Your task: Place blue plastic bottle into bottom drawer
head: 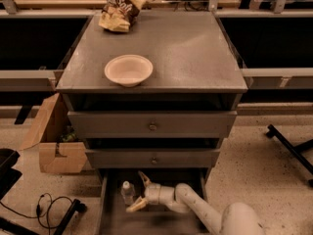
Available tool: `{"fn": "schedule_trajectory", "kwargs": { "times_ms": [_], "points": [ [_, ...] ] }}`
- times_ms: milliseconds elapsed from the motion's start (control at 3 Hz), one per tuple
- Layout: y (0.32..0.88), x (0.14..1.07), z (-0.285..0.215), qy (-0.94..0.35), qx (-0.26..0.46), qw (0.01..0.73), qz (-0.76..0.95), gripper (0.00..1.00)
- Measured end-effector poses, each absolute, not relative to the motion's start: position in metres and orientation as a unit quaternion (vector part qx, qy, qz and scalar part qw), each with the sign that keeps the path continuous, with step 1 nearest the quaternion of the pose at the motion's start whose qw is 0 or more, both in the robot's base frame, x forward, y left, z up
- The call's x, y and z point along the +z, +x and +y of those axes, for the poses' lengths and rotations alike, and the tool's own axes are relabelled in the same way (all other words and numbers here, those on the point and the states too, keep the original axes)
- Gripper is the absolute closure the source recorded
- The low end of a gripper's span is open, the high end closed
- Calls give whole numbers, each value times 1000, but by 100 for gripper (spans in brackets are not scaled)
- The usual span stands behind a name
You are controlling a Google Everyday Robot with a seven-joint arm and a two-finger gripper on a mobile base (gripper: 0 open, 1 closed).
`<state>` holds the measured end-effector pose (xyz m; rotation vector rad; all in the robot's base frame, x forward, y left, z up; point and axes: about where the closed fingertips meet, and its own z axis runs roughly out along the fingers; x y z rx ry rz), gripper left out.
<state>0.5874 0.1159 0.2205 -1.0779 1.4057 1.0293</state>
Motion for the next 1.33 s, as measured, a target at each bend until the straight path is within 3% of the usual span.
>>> {"fn": "schedule_trajectory", "kwargs": {
  "times_ms": [667, 1000, 1333],
  "points": [
    [540, 231, 30, -458, 401, 450, 653, 0],
    [529, 244, -29, -464, 348, 383, 719, 0],
    [520, 259, -56, -481, 290, 308, 768, 0]
  ]
}}
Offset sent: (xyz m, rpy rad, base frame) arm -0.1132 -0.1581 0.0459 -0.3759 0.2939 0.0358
